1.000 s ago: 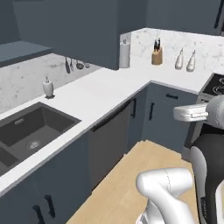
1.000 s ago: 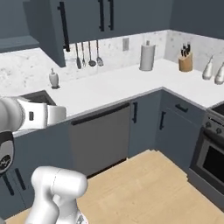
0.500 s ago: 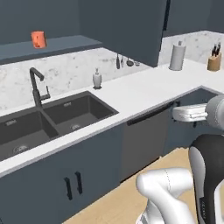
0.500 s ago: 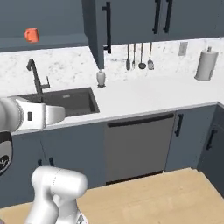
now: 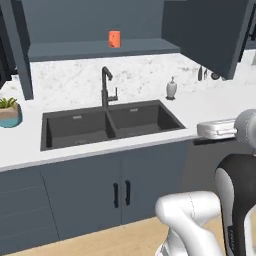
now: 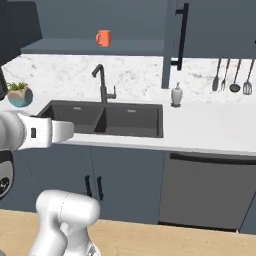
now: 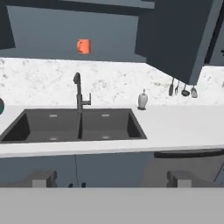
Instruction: Gather all objects into one cabinet and sort the glasses and bowls to opposite sides.
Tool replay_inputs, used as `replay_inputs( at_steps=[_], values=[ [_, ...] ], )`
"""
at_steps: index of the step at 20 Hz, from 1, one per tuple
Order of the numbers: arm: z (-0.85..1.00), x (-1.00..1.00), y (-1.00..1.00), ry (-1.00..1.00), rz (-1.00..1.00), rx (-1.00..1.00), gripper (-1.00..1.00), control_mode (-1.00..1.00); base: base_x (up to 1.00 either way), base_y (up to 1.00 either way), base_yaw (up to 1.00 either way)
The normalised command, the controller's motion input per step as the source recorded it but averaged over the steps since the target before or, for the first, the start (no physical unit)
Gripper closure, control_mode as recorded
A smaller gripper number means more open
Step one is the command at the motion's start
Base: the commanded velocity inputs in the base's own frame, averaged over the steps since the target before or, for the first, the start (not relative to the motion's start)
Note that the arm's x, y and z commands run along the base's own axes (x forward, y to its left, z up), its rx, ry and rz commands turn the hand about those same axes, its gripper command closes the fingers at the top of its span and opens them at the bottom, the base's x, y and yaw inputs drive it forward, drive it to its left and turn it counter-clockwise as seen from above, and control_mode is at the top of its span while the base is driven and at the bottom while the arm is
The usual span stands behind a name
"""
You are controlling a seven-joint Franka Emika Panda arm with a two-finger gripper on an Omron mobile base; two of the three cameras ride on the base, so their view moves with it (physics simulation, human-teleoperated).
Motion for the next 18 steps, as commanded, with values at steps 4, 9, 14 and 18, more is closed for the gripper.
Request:
replay_inputs(
  at_steps=[4, 9, 14, 18],
  values=[
    [0.0, 0.0, 0.0, 0.0, 0.0, 0.0, -1.0, 1.0, 0.04, 0.0, 0.3],
    [0.0, 0.0, 0.0, 0.0, 0.0, 0.0, -1.0, 1.0, 0.1, 0.0, 0.03],
    [0.0, 0.0, 0.0, 0.0, 0.0, 0.0, -1.0, 1.0, 0.57, 0.0, 0.21],
    [0.0, 0.0, 0.0, 0.0, 0.0, 0.0, -1.0, 1.0, 0.53, 0.0, 0.25]
  ],
)
